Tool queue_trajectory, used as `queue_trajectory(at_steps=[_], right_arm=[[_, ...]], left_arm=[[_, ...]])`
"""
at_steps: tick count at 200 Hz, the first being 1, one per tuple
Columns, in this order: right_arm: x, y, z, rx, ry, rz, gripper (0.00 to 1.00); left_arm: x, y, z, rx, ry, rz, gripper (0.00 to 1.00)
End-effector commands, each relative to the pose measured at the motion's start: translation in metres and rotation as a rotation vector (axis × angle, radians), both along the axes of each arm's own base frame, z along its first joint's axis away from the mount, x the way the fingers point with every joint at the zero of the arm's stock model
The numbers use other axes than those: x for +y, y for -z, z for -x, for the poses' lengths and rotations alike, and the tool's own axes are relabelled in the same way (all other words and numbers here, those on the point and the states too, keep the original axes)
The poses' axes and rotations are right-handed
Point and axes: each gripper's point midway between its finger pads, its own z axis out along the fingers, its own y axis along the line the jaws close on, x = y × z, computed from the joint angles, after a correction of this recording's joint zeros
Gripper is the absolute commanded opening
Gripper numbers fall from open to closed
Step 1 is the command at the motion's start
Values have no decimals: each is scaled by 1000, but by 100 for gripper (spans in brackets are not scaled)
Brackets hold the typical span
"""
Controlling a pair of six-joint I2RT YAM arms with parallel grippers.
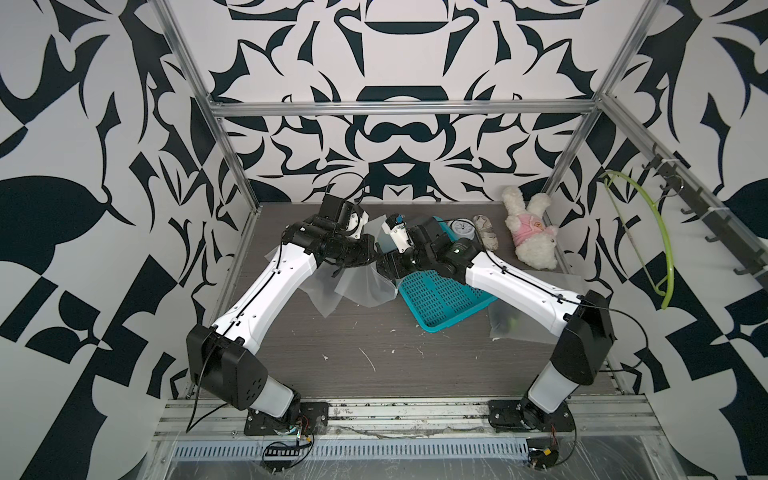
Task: Place the eggplant in a zip-top bag and seal the zipper
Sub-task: Place the eggplant in the zipper food storage bag, then adjust the zipper food storage bag at the center of the board.
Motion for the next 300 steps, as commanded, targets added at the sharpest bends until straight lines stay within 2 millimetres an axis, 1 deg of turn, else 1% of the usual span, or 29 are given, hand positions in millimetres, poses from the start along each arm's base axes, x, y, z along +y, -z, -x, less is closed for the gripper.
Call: queue_trajectory(at_steps=[1, 18, 30, 44, 58, 102, 135, 148, 179, 198, 210, 248, 264, 267, 273, 290, 300], right_arm=[[-8, -50, 10, -57, -11, -100, 63], [-24, -56, 9, -61, 26, -113, 63], [-38, -59, 4, -78, 69, -106, 64], [-51, -54, -5, -82, 113, -81, 66], [-57, -46, -12, -59, 126, -66, 67], [-43, -35, -24, 1, 121, -100, 67], [-33, -17, -30, 67, 130, -107, 66], [-32, -11, -31, 86, 141, -104, 60], [-33, -5, -33, 130, 186, -117, 42], [-33, 0, -34, 162, 207, -113, 34], [-31, 5, -35, 187, 217, -112, 27], [-29, 15, -39, 258, 270, -128, 12], [-29, 17, -42, 285, 292, -131, 6], [-29, 18, -43, 292, 299, -131, 5], [-29, 18, -44, 301, 310, -134, 3], [-32, 19, -49, 326, 346, -154, 0], [-33, 16, -53, 331, 365, -171, 0]], left_arm=[[4, 4, 7, 10, 11, -6, 0], [5, 8, 5, 20, 16, -11, 0], [6, 11, 5, 29, 21, -20, 0], [5, 12, 4, 37, 28, -25, 0], [3, 9, 3, 34, 33, -15, 0], [3, 10, 3, 35, 34, -14, 0], [0, 15, 2, 41, 39, -7, 0], [0, 16, 1, 41, 39, -10, 0], [-2, 19, -4, 32, 44, -13, 0], [-1, 21, -11, 28, 32, -33, 0], [-3, 22, -15, 29, 33, -37, 0], [-11, 24, -24, 18, 52, -29, 0], [-13, 22, -27, 8, 63, -29, 0], [-15, 19, -31, -16, 65, -18, 0], [-17, 18, -32, -26, 69, -17, 0], [-16, 18, -33, -48, 82, -25, 18], [-13, 15, -34, -70, 84, -38, 33]])
